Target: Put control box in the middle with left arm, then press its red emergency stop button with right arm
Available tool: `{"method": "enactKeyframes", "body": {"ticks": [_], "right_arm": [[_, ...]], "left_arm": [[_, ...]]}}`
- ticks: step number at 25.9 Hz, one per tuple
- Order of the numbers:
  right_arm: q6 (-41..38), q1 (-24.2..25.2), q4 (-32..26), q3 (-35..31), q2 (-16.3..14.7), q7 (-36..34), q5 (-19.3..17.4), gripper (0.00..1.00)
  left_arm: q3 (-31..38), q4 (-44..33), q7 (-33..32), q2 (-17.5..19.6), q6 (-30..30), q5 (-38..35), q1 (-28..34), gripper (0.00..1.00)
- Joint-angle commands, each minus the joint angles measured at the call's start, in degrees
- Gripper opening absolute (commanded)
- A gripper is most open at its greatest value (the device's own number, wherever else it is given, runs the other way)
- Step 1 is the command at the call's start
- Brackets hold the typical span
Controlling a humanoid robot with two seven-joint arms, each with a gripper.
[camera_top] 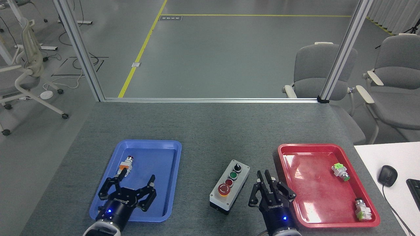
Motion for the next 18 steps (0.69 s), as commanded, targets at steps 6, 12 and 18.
{"method": "enactKeyframes", "body": {"ticks": [6, 12, 18], "right_arm": [[-2.5, -1.0, 2.8, 4.5, 1.1, 0.0, 0.8, 0.00], [-2.3, -3.7, 7.0, 7.4, 2.3, 0.2, 1.0, 0.00], [-2.3, -4.8, 10.1, 9.3, 2.7, 4.1, 0.7, 0.00]], "left_arm": [[12.7, 4.9, 0.1, -0.5, -0.1, 9.9, -4.3, 0.99], [12.9, 10.0, 0.1, -0.8, 5.2, 12.4, -10.4, 0.99], [12.2, 8.9, -0.1, -2.5, 6.7, 12.4, -10.5, 0.99]]}}
